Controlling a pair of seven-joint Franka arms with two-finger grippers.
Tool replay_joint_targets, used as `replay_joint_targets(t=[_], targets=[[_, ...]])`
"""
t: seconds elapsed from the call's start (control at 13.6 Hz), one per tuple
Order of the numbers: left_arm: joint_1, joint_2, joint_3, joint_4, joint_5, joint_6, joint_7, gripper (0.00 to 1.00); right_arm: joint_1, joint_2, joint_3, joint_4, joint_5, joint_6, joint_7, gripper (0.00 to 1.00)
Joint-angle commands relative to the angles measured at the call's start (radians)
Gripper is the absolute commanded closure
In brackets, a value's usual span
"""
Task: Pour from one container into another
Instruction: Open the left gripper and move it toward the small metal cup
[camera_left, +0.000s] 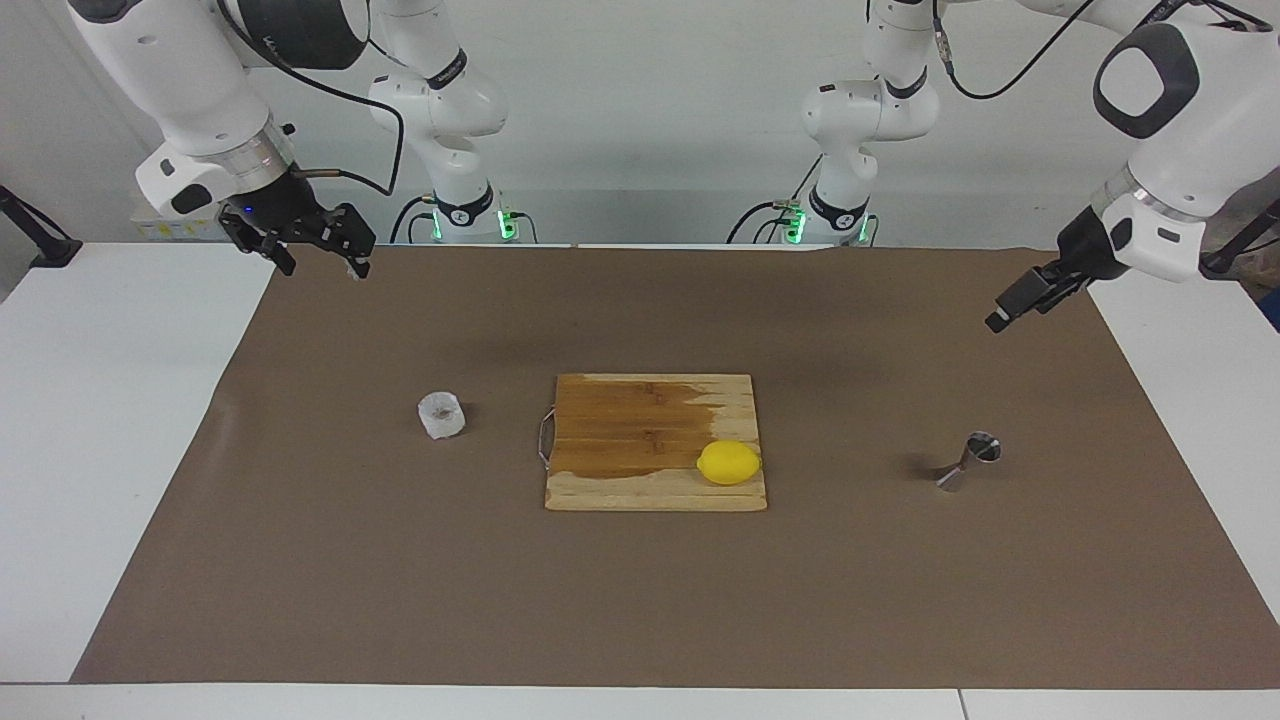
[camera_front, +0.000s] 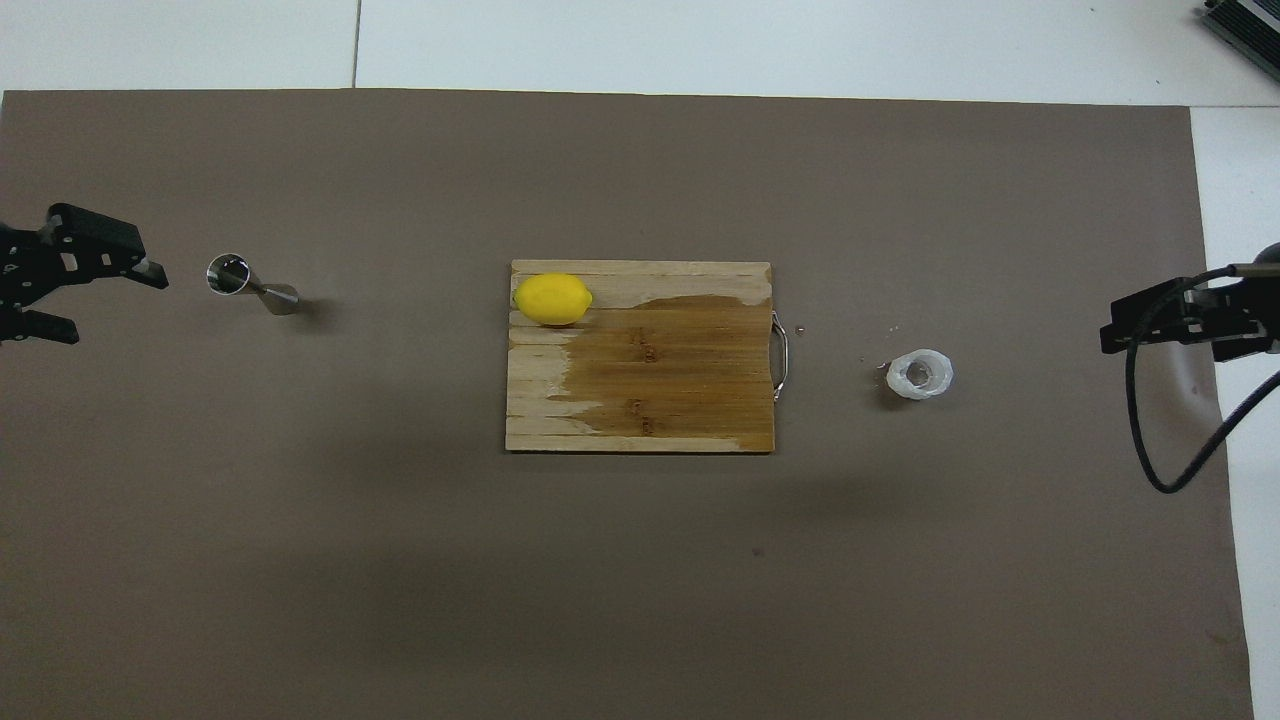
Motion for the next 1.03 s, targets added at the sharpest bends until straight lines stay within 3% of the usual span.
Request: replay_joint_targets(t=[0.0, 0.15, 0.44, 0.66, 0.89, 0.96], targets=[[0.040, 0.138, -0.005, 0.111, -0.035, 0.002, -0.179, 0.00, -0.009, -0.001, 0.004, 0.000, 0.019, 0.006, 0.009, 0.00], [0.080, 0.178, -0.005, 0.106, -0.087, 0.025, -0.268, 0.00, -0.009, -0.001, 0.004, 0.000, 0.019, 0.006, 0.009, 0.00], [0.187, 0.348, -0.005, 0.177, -0.239, 0.033, -0.404, 0.00, -0.009, -0.001, 0.004, 0.000, 0.019, 0.006, 0.009, 0.00], [0.215, 0.428, -0.005, 0.183, -0.313, 0.115, -0.449, 0.00, -0.009, -0.001, 0.004, 0.000, 0.019, 0.006, 0.009, 0.00], [0.227, 0.424, -0.005, 0.061, -0.391, 0.239, -0.511, 0.00, -0.009, -0.001, 0.004, 0.000, 0.019, 0.006, 0.009, 0.00], [0.242, 0.431, -0.005, 0.033, -0.473, 0.247, -0.521, 0.00, -0.009, -0.001, 0.004, 0.000, 0.019, 0.006, 0.009, 0.00]])
